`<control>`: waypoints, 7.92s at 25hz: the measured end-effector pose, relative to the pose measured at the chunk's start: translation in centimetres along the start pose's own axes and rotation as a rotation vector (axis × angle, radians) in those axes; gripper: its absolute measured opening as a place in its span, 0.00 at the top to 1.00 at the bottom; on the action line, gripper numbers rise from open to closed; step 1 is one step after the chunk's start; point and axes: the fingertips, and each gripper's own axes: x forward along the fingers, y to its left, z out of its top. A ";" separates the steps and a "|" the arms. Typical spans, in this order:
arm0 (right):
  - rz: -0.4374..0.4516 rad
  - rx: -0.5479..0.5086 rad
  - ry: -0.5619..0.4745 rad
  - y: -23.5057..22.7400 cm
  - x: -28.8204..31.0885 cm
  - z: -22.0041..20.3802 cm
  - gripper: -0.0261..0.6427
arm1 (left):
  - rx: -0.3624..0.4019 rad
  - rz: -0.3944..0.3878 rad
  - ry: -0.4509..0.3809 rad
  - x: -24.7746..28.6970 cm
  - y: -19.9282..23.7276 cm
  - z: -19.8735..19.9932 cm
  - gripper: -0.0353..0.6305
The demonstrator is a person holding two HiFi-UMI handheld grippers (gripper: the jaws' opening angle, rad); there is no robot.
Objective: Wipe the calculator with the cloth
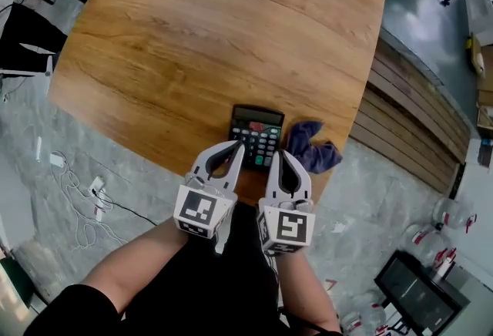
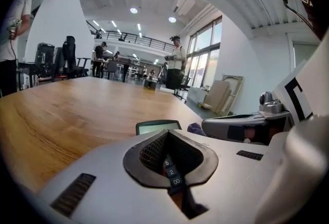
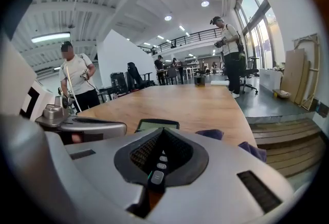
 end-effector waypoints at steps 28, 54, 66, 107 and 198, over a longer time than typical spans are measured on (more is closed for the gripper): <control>-0.088 0.086 0.315 -2.3 3.1 -6.3 0.94 | -0.271 -0.204 0.188 0.6 0.1 -4.5 0.66; -0.230 0.069 0.179 -7.1 -2.7 -3.1 0.85 | -0.686 -0.286 0.006 -1.0 0.5 -1.2 0.84; -0.191 0.152 0.301 -7.8 -0.4 -8.1 0.72 | -0.689 -0.300 0.017 -1.2 -0.1 -2.1 0.84; 0.023 -0.161 -0.184 3.3 -8.2 15.6 0.87 | -0.690 -0.486 -0.141 -8.4 -5.2 11.5 0.84; 0.166 -0.177 -0.114 8.0 -11.9 7.5 0.87 | -1.096 -0.589 -0.288 -10.1 -3.6 15.1 0.84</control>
